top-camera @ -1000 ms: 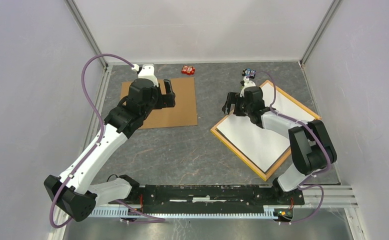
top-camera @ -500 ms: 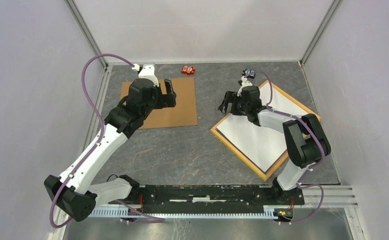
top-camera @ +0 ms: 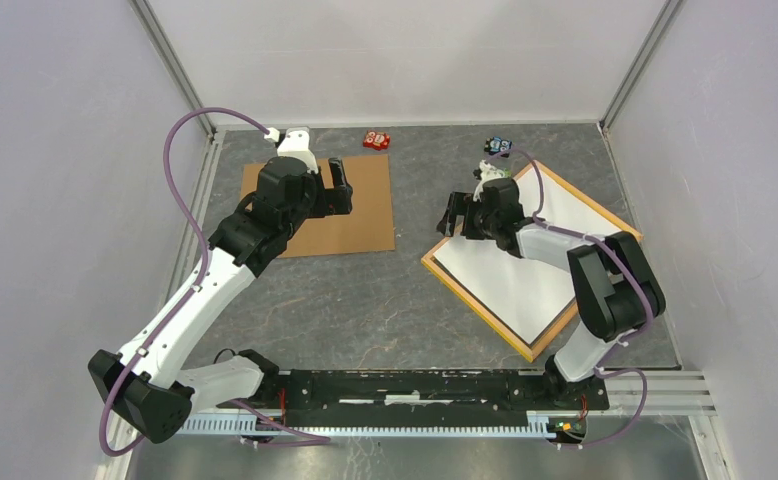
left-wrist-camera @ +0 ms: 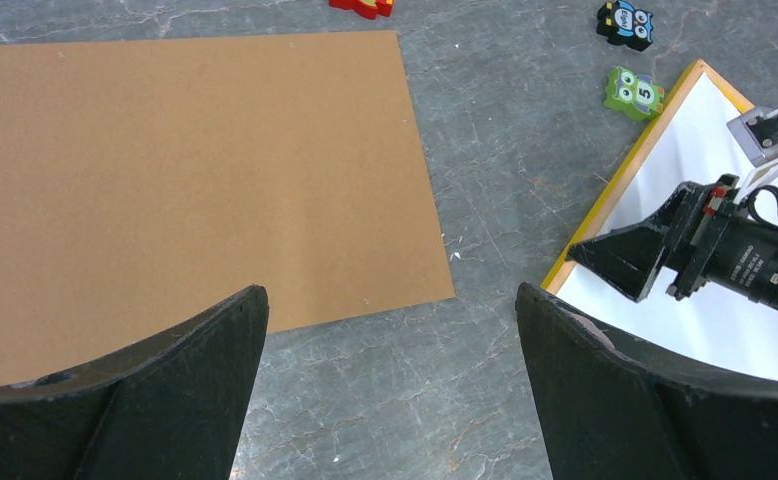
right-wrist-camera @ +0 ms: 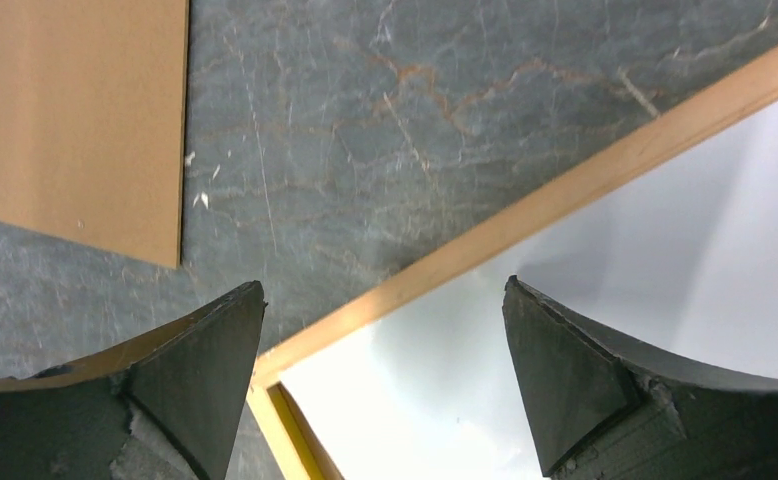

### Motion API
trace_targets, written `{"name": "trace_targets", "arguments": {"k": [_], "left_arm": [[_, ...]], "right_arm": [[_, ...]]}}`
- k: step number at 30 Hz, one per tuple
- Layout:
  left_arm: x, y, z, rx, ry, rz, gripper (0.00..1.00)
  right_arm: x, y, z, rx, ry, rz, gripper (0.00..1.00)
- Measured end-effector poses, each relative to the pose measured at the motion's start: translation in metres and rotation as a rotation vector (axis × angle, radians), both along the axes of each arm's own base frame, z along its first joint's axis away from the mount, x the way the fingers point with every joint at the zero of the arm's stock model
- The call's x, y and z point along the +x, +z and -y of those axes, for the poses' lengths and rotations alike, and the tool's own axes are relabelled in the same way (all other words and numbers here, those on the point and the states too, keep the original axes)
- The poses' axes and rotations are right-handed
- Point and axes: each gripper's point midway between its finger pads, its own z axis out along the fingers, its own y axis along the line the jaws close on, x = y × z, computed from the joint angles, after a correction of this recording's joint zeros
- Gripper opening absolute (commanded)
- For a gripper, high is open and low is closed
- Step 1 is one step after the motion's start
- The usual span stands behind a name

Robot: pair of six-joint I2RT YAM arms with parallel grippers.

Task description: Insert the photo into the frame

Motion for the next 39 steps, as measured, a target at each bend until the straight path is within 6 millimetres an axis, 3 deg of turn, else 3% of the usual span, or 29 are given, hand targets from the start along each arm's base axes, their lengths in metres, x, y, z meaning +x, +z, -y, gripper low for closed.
{"name": "trace_targets", "arguments": {"k": [4, 8, 11, 14, 16, 18, 28, 39], "left_arm": [[0.0, 0.0, 0.0, -0.001, -0.002, -0.001, 1.0], [0.0, 0.0, 0.001, -0.003, -0.007, -0.002, 1.0], [-0.001, 0.0, 0.003, -0.006, -0.015, -0.004, 1.0], [-0.001, 0.0, 0.003, -0.007, -0.018, -0.004, 1.0], [-0.001, 0.0, 0.003, -0.007, -0.016, -0.004, 1.0], [-0.001, 0.0, 0.002, -0.005, -0.014, -0.004, 1.0], [-0.001, -0.003, 0.002, -0.001, -0.016, -0.005, 1.0], [0.0, -0.002, 0.003, 0.001, -0.017, -0.003, 1.0]], "right_arm": [[-0.019, 0.003, 0.002, -0.018, 0.032, -0.029, 0.95], [-0.027, 0.039, 0.002, 0.0, 0.055, 0.047, 0.94], [-0.025, 0.052, -0.016, 0.024, 0.104, 0.087, 0.94], [-0.032, 0.039, -0.046, 0.029, 0.184, 0.061, 0.94], [-0.049, 0.028, -0.07, 0.028, 0.253, 0.034, 0.94], [-0.06, 0.017, -0.081, 0.021, 0.29, 0.004, 0.94], [-0.068, 0.001, -0.076, 0.0, 0.279, -0.022, 0.93], [-0.073, 0.001, -0.076, -0.003, 0.288, -0.028, 0.93]]}}
